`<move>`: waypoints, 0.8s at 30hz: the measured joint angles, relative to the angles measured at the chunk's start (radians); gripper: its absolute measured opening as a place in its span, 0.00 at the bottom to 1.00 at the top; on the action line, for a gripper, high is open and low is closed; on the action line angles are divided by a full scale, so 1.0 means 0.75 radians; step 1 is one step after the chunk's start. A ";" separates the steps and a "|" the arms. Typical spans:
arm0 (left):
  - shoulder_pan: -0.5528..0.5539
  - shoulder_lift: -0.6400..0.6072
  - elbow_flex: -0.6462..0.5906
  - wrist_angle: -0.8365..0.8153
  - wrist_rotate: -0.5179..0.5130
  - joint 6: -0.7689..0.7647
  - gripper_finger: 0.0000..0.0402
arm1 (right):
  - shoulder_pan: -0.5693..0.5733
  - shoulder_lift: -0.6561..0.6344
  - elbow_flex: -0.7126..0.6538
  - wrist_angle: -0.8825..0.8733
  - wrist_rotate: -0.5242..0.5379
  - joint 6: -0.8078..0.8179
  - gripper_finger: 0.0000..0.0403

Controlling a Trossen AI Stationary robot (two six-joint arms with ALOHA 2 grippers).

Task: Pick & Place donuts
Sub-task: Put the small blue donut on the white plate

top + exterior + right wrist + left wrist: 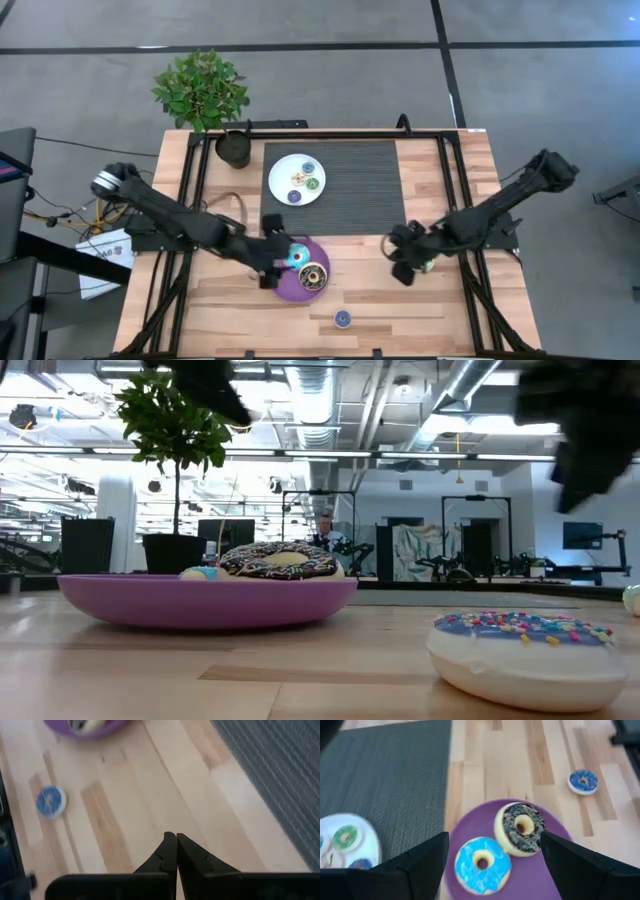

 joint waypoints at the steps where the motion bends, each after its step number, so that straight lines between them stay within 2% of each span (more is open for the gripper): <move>1: -0.002 0.068 0.066 -0.026 0.001 0.020 0.76 | 0.032 -0.036 -0.036 0.000 0.008 0.023 0.00; 7: -0.019 0.448 0.467 -0.143 0.024 0.105 0.76 | 0.180 -0.177 -0.163 -0.017 0.029 0.101 0.00; 14: -0.021 0.794 0.856 -0.245 0.153 0.269 0.76 | 0.234 -0.206 -0.186 -0.017 0.035 0.084 0.00; 21: -0.002 0.993 1.076 -0.237 0.306 0.404 0.76 | 0.235 -0.202 -0.186 -0.017 0.035 0.080 0.00; 24: 0.003 1.041 1.090 -0.257 0.289 0.494 0.76 | 0.242 -0.202 -0.186 -0.017 0.035 0.079 0.00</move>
